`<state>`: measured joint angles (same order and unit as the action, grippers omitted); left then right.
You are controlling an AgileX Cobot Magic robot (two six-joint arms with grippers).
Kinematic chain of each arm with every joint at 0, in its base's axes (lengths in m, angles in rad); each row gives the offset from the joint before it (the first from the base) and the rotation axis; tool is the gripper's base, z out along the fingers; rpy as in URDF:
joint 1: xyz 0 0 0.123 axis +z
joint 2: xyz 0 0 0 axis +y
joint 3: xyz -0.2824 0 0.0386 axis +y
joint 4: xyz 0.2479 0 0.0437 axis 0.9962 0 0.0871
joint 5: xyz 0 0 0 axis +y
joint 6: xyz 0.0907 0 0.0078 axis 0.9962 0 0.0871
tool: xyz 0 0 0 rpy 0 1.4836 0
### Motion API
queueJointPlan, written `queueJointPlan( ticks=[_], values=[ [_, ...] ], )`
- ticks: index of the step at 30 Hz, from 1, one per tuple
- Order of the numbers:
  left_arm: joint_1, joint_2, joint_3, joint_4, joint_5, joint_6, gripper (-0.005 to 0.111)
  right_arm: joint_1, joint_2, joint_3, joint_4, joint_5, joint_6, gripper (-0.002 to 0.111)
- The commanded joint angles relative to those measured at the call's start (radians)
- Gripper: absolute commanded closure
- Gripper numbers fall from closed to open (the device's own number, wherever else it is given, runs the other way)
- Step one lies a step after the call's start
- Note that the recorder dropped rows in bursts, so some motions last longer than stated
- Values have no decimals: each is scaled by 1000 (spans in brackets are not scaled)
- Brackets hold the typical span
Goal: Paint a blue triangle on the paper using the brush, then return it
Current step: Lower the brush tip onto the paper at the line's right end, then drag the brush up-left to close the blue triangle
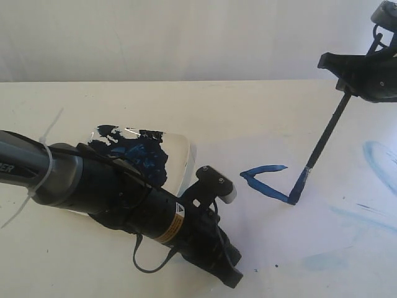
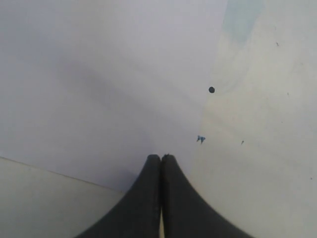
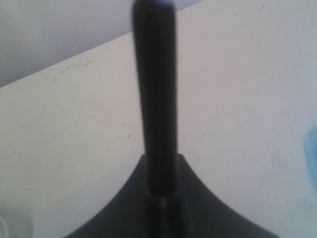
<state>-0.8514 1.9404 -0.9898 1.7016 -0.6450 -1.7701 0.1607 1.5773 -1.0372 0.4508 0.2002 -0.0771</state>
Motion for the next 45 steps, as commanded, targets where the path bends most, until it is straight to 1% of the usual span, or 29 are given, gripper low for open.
queueJointPlan(
  ticks=[1, 16, 34, 45],
  values=[
    [3, 2, 2, 13, 11, -3, 107, 3, 2, 2, 0, -46, 3, 108],
    [3, 2, 2, 13, 11, -3, 107, 3, 63, 2, 20, -92, 3, 108],
    [3, 2, 2, 13, 11, 4, 107, 3, 83, 2, 27, -253, 3, 108],
    [3, 2, 2, 13, 11, 6, 107, 3, 130, 2, 30, -341, 39, 108]
  ],
)
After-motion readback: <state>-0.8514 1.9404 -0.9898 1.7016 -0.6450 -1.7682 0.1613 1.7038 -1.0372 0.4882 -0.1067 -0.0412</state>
